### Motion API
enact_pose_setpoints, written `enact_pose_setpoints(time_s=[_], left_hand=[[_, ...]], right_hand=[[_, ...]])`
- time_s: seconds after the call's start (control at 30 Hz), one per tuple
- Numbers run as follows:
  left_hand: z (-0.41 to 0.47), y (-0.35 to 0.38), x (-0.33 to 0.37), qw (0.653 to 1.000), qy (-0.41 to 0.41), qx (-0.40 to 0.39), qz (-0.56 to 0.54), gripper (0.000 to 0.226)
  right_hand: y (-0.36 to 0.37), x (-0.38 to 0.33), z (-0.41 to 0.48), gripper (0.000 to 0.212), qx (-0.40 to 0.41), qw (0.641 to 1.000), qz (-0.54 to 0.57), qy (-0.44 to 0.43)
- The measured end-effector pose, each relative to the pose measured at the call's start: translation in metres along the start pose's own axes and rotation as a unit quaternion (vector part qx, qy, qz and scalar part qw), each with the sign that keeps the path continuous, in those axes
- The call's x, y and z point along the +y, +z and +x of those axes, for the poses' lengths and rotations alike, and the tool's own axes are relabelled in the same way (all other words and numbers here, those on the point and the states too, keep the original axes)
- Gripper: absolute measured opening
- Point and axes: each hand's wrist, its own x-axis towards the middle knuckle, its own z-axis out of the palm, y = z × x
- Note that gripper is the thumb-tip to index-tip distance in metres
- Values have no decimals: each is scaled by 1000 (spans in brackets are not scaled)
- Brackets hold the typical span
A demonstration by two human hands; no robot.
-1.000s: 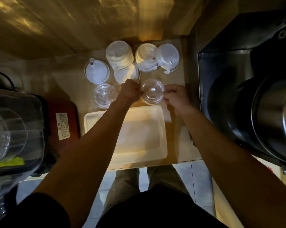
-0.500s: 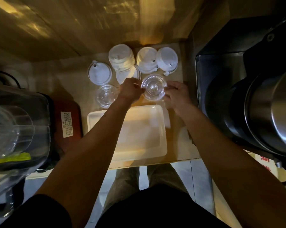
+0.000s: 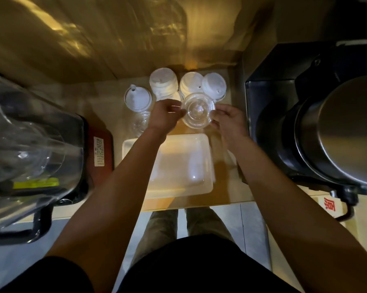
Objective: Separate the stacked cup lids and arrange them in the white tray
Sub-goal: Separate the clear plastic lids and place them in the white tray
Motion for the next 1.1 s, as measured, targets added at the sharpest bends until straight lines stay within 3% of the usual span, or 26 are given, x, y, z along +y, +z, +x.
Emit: enact_pose_setpoints(time_s=[0.33,0.67,0.8,1.1], left_hand=[[-52,-29,-13,992,-16,27,-118,29],[-106,-51,-62,989,-9,130,-75,30],[-119,-57,-74,986,-27,143,-86,29],[-139,-62,-91,977,-46,184,-101,31]], right_hand=[[12,8,-43,19,-31,999,-20,-13],[29,43,-68,29,-66,994,-81,20],[35,49,-77,19,-94,990,-103,21],[47,66,-78,22,-125,977,-173,19]])
